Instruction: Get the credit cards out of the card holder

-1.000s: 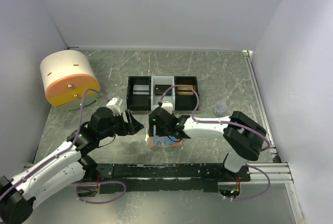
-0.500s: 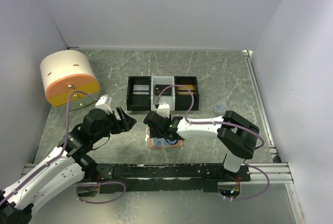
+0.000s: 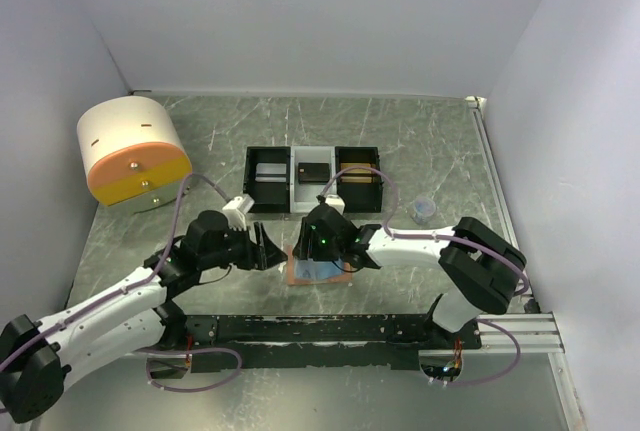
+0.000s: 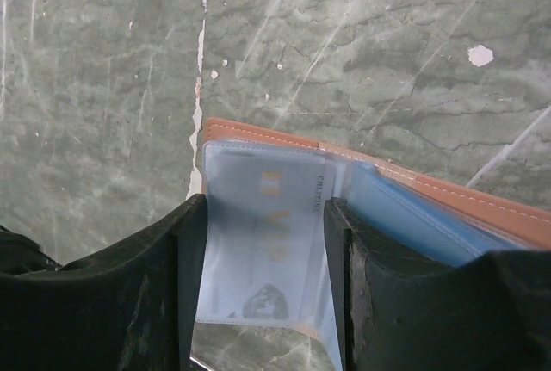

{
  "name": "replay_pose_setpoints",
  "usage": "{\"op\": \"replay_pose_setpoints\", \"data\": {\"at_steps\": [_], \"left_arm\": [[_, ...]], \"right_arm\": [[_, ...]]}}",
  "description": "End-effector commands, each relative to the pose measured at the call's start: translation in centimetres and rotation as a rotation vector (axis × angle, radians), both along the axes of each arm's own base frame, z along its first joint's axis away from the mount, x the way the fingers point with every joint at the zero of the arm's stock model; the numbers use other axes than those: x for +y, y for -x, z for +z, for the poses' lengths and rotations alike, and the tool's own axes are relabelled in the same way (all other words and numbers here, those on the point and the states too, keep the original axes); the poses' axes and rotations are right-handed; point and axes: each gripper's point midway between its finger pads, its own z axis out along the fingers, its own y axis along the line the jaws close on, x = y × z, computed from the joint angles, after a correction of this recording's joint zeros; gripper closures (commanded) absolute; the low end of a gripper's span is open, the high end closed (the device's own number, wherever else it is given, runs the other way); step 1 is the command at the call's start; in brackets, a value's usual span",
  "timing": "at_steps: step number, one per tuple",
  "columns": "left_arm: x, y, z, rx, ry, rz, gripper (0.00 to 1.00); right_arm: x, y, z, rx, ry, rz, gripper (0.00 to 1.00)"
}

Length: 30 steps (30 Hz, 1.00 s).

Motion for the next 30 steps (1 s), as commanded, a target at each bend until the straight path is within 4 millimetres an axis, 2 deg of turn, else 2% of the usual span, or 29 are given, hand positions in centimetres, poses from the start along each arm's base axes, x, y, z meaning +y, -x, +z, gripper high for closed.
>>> {"op": "replay_pose_setpoints", "data": {"at_steps": [1, 9, 16, 24, 30], "left_arm": [[-2.1, 1.3, 0.6, -0.029, 0.098, -0.086, 0.24], [-3.6, 2.5, -0.7, -0.001, 0.106, -0.108, 0.25], [-4.3, 2.6, -1.9, 0.019, 0.097, -0.096, 0.27], [-6.1, 2.1, -2.0, 0.020, 0.154, -0.099, 0.39], [-6.3, 2.1, -2.6, 0.034, 0.161, -0.083, 0.41]], "right_arm": [[-2.0, 2.5, -3.1, 0.117, 0.063, 0.031, 0.49], [-1.8, 2.6, -3.0, 0.122, 0.050, 0.043, 0.47], [-2.0, 2.7, -3.0, 0.131, 0.038, 0.043, 0.47], [-2.1, 2.5, -3.1, 0.134, 0.043, 0.039, 0.47], [-2.3, 2.5, -3.2, 0.135, 0.048, 0.034, 0.47]]}}
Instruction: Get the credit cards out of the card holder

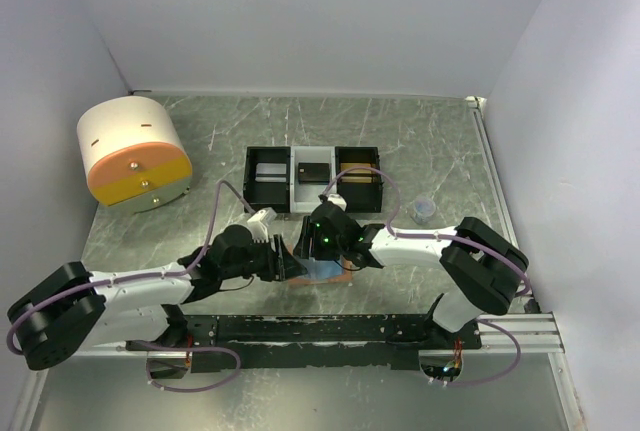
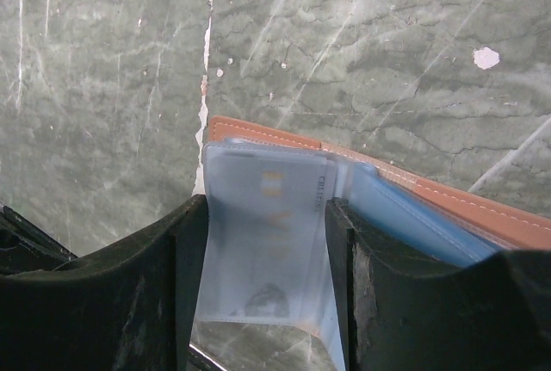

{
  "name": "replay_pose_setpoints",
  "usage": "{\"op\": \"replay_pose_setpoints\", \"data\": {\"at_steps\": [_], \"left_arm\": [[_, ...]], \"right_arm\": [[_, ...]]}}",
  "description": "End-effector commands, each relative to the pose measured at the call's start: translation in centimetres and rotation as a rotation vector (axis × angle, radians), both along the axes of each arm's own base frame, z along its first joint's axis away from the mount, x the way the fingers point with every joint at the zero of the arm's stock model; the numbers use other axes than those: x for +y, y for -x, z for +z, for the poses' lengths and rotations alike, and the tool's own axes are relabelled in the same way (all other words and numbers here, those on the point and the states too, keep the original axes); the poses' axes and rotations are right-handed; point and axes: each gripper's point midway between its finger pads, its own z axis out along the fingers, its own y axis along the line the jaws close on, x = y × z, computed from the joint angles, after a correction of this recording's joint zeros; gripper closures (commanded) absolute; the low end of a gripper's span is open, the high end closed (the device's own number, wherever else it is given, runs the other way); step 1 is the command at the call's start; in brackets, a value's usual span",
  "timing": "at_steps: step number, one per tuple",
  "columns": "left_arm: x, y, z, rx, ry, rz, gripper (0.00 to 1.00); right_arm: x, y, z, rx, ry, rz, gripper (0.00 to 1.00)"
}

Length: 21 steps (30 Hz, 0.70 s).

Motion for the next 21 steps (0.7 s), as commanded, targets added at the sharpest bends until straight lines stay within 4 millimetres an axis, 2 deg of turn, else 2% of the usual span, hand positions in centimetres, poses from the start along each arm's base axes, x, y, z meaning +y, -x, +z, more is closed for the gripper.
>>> {"op": "replay_pose_setpoints", "data": {"at_steps": [1, 5, 11, 21], "left_arm": [[-0.6, -0.9, 0.9, -0.033, 0.049, 0.041, 0.41], [0.0, -1.1, -0.2, -0.017, -0.006, 0.076, 0.41], [0.5, -1.4, 0.2, -0.030, -0.027, 0.108, 0.39], [-0.3, -1.3, -0.2, -0.018, -0.009, 0.087, 0.39]], "right_arm": [[-2.3, 2.6, -3.4, 0.105, 0.105, 0.026, 0.47], [-2.4, 2.5, -3.4, 0.103, 0.107, 0.024, 0.47], [-2.3, 2.6, -3.5, 0.108, 0.101, 0.024, 0.47], [-2.1, 2.6, -3.3, 0.108, 0.097, 0.028, 0.47]]}}
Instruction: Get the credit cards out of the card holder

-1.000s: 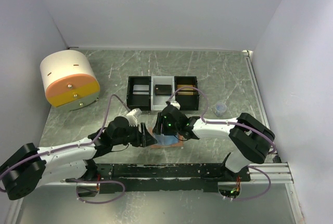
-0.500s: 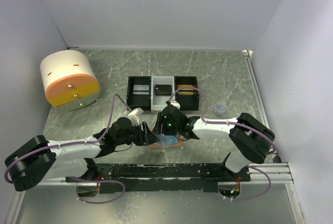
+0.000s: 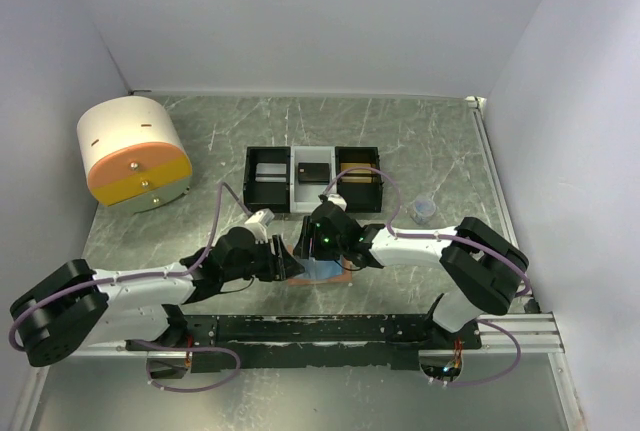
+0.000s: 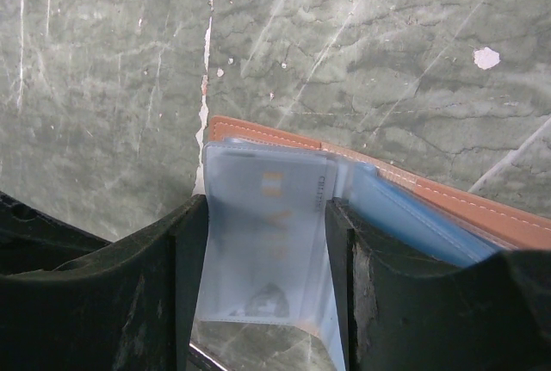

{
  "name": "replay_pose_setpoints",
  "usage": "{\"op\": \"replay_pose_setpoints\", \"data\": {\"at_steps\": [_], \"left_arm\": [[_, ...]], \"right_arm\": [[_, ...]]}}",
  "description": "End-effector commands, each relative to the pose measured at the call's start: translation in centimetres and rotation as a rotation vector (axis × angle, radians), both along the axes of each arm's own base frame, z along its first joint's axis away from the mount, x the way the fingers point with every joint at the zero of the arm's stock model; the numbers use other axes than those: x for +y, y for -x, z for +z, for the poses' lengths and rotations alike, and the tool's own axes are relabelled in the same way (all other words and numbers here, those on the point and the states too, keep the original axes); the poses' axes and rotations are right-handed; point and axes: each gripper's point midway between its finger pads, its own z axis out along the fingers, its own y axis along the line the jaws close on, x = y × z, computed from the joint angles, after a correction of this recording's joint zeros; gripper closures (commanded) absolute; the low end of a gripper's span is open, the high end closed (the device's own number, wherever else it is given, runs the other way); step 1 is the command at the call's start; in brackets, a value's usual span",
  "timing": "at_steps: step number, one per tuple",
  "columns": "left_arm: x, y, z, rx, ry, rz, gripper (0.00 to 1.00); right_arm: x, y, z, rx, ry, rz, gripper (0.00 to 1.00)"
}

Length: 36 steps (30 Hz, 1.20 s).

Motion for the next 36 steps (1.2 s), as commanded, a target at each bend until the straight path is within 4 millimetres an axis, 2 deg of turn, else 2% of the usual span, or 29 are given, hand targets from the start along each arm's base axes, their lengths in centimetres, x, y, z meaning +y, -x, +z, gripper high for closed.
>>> {"op": "replay_pose_setpoints", "data": {"at_steps": [1, 6, 8, 12, 20, 24, 36], "left_arm": [[-1.1, -0.4, 1.0, -0.023, 0.044, -0.004, 0.40], [-1.5, -0.5, 1.3, -0.034, 0.045, -0.016, 0.42], [-1.5, -0.5, 0.8, -0.023, 0.018, -0.017, 0.50], [-1.2, -0.2, 0.1, -0.007, 0.008, -0.005, 0.60], [-1.3, 0.0, 0.9, -0.031, 0.042, -0.017, 0.65], [-2.3, 0.0, 2.0, -0.053, 0.073, -0.057, 0.62], [-4.2, -0.8, 1.6, -0.034, 0.088, -0.069, 0.54]], "right_arm": [[-2.1, 2.5, -3.3, 0.106, 0.099, 0.028, 0.47], [-2.3, 2.7, -3.6, 0.112, 0.102, 0.026, 0.47], [-2.1, 2.8, -3.4, 0.115, 0.089, 0.028, 0.46], [-1.9, 2.6, -2.8, 0.111, 0.063, 0.030, 0.47], [-2.0, 2.5, -2.0, 0.121, 0.004, 0.021, 0.46], [-2.2, 2.5, -2.1, 0.125, 0.012, 0.021, 0.46], [-1.3, 2.4, 0.4, 0.092, -0.074, 0.031, 0.30]]}}
